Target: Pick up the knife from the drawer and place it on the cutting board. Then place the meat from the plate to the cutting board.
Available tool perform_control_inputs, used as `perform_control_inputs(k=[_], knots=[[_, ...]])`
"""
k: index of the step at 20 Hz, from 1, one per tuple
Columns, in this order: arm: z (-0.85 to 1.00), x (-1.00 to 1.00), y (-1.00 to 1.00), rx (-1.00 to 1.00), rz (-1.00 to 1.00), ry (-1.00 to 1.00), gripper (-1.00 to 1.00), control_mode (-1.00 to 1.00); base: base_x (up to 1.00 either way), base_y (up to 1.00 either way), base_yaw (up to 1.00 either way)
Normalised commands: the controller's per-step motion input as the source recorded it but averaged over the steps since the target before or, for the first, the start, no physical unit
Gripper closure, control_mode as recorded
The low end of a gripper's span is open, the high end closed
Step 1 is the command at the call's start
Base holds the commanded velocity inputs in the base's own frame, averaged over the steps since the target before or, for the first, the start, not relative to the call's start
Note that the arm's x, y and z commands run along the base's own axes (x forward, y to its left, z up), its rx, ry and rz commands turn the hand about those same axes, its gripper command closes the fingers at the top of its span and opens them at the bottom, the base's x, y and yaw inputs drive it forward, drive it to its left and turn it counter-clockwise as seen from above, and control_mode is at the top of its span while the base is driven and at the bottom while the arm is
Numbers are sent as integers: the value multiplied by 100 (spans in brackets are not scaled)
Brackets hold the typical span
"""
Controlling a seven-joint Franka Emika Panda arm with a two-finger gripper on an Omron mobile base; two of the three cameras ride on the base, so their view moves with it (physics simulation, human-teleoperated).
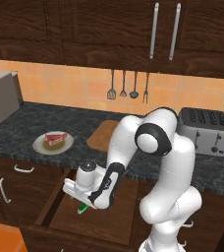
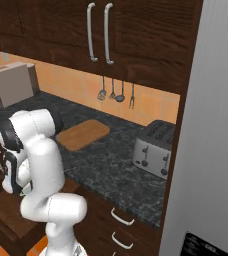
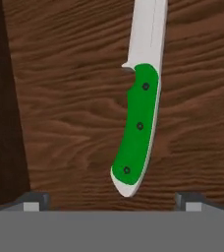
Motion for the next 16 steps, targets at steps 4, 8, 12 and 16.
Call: perform_control_inputs(k=[4, 8, 12, 16], knots=[[-89, 19, 2, -17, -2, 20, -100, -100, 0, 0, 0], [-58, 34, 0, -12, -7, 2, -100, -100, 0, 0, 0], [-47, 20, -1, -3, -1, 0, -100, -100, 0, 0, 0], [-39, -8, -1, 0, 0, 0, 100, -100, 0, 0, 0]])
